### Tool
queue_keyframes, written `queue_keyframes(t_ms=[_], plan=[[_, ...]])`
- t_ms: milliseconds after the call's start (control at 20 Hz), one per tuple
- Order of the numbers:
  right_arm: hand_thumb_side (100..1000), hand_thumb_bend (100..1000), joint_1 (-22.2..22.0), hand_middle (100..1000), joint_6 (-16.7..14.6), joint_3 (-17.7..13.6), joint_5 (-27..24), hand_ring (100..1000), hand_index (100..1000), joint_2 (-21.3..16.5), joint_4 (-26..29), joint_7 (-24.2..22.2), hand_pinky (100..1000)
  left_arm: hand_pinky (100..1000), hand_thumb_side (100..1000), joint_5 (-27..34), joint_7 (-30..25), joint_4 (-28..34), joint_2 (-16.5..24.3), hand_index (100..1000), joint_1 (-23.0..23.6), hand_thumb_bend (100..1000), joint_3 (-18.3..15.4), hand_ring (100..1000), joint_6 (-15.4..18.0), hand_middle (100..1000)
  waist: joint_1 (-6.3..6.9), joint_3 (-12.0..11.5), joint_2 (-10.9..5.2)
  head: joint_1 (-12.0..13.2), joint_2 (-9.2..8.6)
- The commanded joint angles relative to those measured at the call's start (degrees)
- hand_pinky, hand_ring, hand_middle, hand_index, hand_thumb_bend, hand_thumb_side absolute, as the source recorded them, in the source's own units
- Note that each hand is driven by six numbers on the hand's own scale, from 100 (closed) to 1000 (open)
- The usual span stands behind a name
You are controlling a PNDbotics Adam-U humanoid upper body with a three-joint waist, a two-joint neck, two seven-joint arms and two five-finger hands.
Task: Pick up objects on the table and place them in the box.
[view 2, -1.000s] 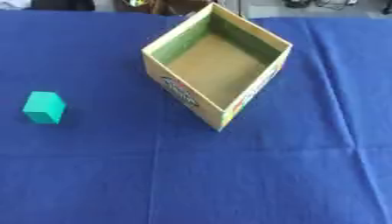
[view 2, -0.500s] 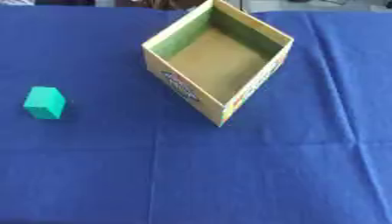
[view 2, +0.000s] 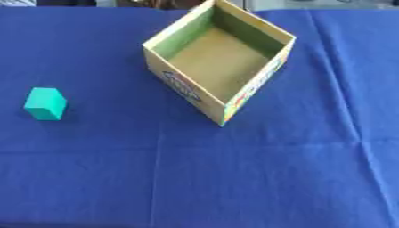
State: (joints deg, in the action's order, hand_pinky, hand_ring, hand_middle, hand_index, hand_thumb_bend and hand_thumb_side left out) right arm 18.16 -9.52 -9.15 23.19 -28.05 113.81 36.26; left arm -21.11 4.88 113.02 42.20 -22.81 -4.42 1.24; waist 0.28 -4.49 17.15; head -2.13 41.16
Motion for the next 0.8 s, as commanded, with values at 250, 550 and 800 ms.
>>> queue_keyframes(t_ms=[250, 550, 800], plan=[[899, 100, 0.4, 592, -0.1, 0.1, 0.3, 766, 702, -2.3, 0.8, -0.6, 758, 859, 1000, -7.5, -19.7, -6.6, 13.8, 1000, -6.5, 370, 4.2, 890, 0.7, 893, 0.20, 0.5, -1.40, -0.1, -0.07], [901, 100, 0.3, 591, -0.2, 0.3, 0.2, 767, 701, -2.5, 0.8, -1.0, 758, 879, 1000, -10.1, -33.7, -13.0, 16.1, 1000, -12.9, 571, 9.5, 930, 5.5, 926, 0.25, 0.8, -1.43, 0.0, -0.67], [899, 100, 0.3, 589, -0.2, 0.6, 0.0, 768, 699, -2.5, 0.8, -1.4, 759, 905, 984, -11.9, -43.2, -16.9, 15.8, 1000, -17.1, 659, 13.9, 951, 6.4, 929, 0.48, 1.1, -1.33, 0.2, -0.97]])
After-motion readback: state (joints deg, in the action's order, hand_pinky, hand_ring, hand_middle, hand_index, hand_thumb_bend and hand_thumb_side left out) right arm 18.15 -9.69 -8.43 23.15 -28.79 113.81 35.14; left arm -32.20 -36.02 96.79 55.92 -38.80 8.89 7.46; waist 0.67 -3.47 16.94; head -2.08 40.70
